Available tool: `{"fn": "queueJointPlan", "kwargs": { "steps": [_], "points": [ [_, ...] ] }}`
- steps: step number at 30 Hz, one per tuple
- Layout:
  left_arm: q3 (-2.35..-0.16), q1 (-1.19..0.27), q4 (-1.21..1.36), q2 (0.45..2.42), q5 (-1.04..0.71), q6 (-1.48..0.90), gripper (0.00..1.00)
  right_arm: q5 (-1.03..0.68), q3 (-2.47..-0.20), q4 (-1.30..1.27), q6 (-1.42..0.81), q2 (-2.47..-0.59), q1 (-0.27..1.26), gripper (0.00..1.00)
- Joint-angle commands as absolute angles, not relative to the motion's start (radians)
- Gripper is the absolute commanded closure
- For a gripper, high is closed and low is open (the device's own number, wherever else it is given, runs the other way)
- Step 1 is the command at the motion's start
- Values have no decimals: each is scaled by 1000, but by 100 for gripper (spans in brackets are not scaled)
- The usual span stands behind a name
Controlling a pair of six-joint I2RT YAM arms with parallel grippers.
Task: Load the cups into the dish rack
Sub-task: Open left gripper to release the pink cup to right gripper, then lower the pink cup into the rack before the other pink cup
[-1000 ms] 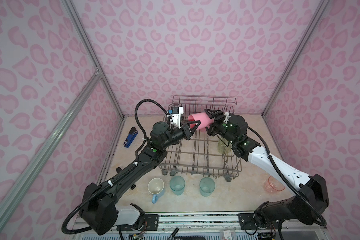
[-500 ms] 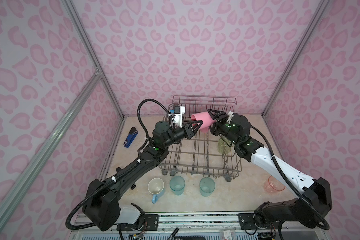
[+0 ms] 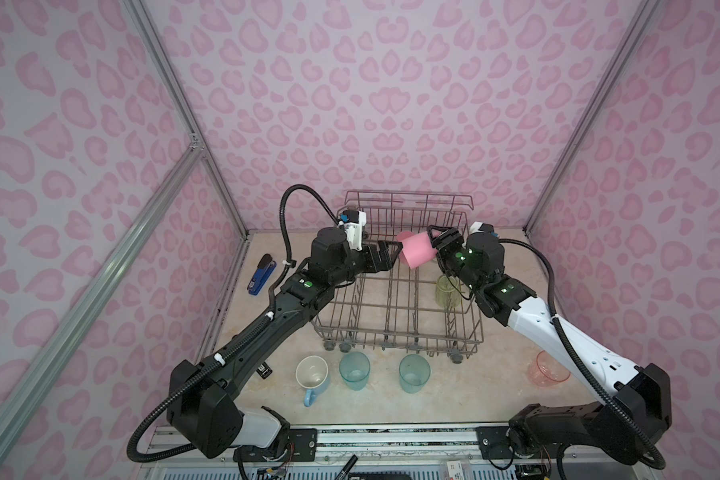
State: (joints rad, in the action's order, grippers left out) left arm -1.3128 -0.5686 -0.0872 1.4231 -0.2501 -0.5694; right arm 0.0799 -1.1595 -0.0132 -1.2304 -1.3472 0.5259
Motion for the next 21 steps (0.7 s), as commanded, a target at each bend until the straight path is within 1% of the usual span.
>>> {"fn": "queueJointPlan", "kwargs": {
  "steps": [1, 4, 8, 10, 13, 18, 21],
  "points": [
    [-1399, -559, -394, 1448, -138, -434, 0, 254, -1162, 93, -985, -1348, 544, 44],
    [-1420, -547, -482, 1460, -84, -385, 1, 370, -1153, 110, -862, -1353, 579, 44],
    [-1424, -544, -535, 1482, -52, -320, 1, 531, -1162, 107, -678, -1376, 648, 43],
    [-1411, -546, -542, 1488, -61, -265, 1, 573, -1178, 122, -624, -1395, 660, 43],
    [-1375, -553, -538, 1482, -13, -217, 0, 612, -1177, 98, -554, -1420, 668, 42],
    [-1352, -560, -548, 1451, -7, -196, 0, 675, -1163, 37, -460, -1483, 684, 41],
    [-1219, -566, -442, 1380, 10, -200, 0, 705, -1164, -11, -414, -1527, 697, 41]
  ]
}}
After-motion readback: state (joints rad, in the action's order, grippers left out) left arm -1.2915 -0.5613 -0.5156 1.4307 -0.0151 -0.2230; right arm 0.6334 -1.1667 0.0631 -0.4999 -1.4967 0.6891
